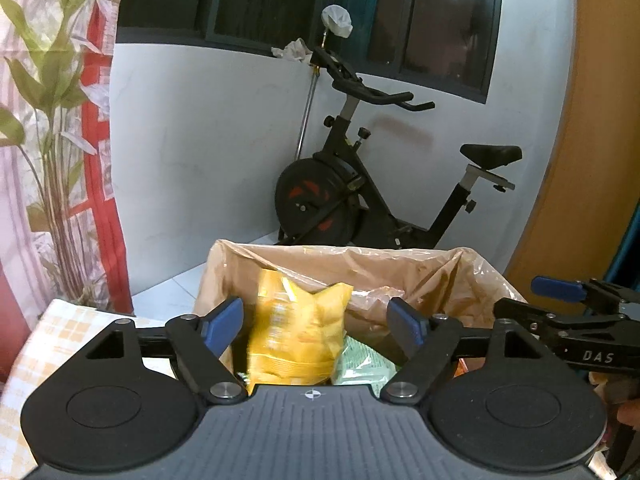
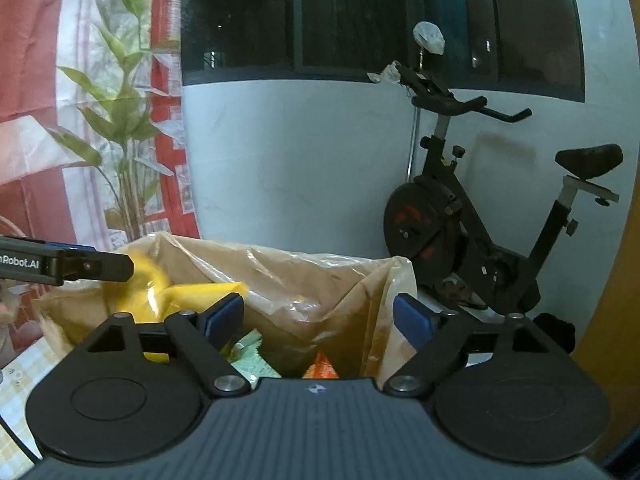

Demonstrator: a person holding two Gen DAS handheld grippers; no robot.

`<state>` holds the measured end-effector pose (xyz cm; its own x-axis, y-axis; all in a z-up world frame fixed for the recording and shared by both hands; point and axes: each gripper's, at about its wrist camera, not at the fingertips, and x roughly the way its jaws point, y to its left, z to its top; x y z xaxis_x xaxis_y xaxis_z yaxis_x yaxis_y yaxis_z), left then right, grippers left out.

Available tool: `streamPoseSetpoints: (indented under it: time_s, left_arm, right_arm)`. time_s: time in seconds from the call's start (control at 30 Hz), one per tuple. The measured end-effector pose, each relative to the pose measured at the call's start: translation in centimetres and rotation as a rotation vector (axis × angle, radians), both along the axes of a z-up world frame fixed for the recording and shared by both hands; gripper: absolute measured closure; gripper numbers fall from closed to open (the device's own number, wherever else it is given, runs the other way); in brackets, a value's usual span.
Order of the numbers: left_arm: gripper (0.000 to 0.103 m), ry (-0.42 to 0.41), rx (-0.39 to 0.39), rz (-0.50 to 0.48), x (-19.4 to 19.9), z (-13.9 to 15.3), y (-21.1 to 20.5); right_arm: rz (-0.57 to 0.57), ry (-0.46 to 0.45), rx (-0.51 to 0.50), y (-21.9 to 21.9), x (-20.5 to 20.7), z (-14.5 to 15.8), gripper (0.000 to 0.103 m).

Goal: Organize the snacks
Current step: 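Carry both bags over the box and drop them inside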

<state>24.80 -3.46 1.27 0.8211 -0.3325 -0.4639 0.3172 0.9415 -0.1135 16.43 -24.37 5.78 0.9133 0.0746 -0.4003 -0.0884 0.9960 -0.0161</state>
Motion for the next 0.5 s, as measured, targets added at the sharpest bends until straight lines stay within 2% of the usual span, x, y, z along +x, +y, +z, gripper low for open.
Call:
streamPoseSetpoints:
  time_s: [0.27, 0.5]
  left_arm:
    - [0.022, -0.035, -0.013, 0.014, -4.1, 1.6, 3.4]
    - [0.022, -0.024, -0.01, 0.05, -8.0, 0.1, 6.6]
  right_arm:
    - [0.031, -0.027, 0.082, -0.4, -4.0, 1.3, 0.019]
    - [0.038, -0.074, 0.116, -0.3, -8.2, 1.0, 0.019]
